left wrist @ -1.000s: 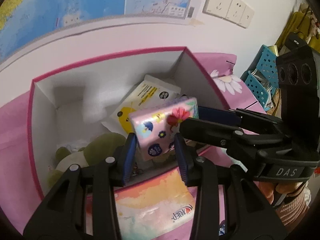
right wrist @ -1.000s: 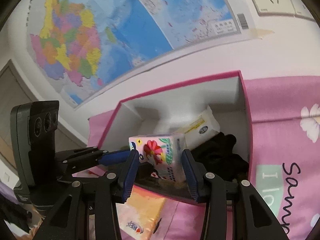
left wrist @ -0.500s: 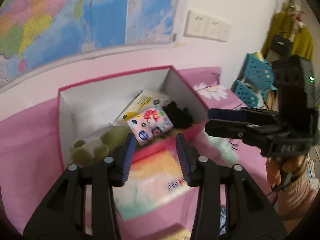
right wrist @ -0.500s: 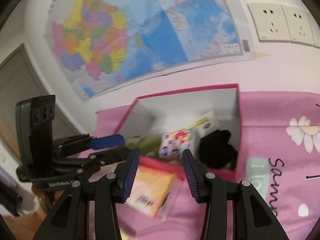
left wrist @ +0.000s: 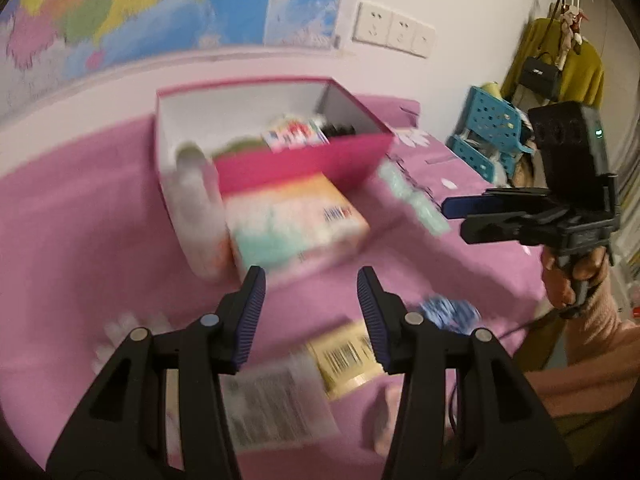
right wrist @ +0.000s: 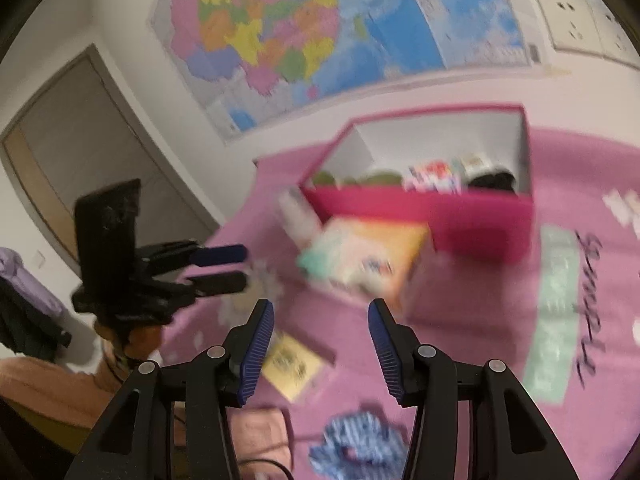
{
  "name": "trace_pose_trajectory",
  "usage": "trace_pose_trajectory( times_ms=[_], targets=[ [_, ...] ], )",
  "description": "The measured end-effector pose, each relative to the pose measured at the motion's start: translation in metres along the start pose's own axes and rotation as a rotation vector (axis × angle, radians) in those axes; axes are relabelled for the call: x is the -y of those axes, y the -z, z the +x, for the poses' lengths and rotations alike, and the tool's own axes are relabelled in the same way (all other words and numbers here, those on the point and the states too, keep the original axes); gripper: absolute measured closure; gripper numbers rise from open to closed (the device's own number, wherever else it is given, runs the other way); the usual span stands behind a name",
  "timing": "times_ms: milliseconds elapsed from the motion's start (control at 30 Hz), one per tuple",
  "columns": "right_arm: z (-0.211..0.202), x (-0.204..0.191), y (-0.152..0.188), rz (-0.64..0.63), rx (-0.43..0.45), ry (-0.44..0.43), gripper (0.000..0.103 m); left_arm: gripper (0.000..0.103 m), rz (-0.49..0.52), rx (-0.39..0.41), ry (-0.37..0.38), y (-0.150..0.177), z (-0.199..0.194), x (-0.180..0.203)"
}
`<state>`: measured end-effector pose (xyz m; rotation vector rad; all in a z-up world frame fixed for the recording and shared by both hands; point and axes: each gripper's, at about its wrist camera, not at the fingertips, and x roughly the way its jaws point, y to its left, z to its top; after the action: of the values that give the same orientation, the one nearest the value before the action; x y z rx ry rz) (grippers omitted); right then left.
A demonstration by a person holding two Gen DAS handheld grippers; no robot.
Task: Organize soft objects
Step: 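Grasp the blue gingham scrunchie with the right gripper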
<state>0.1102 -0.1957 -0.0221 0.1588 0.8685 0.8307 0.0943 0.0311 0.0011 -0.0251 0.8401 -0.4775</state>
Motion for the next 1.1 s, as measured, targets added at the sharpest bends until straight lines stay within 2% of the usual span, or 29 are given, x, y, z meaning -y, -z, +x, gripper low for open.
trace_pose_trajectory(
  times_ms=[233, 333, 467, 633, 700, 800, 867, 933, 1100],
  targets=[
    [0.015, 0.020, 0.057, 0.055, -0.146, 0.131, 0.051, 0.053, 0.055, -0.085, 0.136, 0.032, 0.019, 0.038],
    [0.025, 0.026, 0.070, 0.073, -0.191, 0.162, 0.051, 0.053, 0.083, -0.133, 0.207, 0.039, 0.033, 0.056],
    [0.031, 0.024, 0.076, 0.045, -0.190, 0.175, 0.051, 0.053, 0.119, -0.203, 0.266, 0.048, 0.051, 0.074],
    [0.034, 0.018, 0.077, 0.001, -0.171, 0.184, 0.051, 0.053, 0.145, -0.276, 0.246, 0.057, 0.072, 0.090],
    [0.035, 0.014, 0.079, -0.028, -0.166, 0.205, 0.055, 0.053, 0.144, -0.291, 0.241, 0.057, 0.079, 0.091],
    [0.038, 0.014, 0.079, -0.031, -0.170, 0.196, 0.086, 0.053, 0.134, -0.305, 0.257, 0.056, 0.086, 0.093],
    [0.035, 0.012, 0.079, -0.037, -0.153, 0.186, 0.087, 0.054, 0.131, -0.311, 0.247, 0.053, 0.093, 0.093],
    [0.032, 0.009, 0.077, -0.032, -0.127, 0.171, 0.088, 0.062, 0.122, -0.305, 0.242, 0.050, 0.096, 0.091],
    [0.018, 0.005, 0.062, -0.031, -0.055, 0.141, 0.090, 0.073, 0.101, -0.284, 0.249, 0.038, 0.097, 0.084]
  ],
)
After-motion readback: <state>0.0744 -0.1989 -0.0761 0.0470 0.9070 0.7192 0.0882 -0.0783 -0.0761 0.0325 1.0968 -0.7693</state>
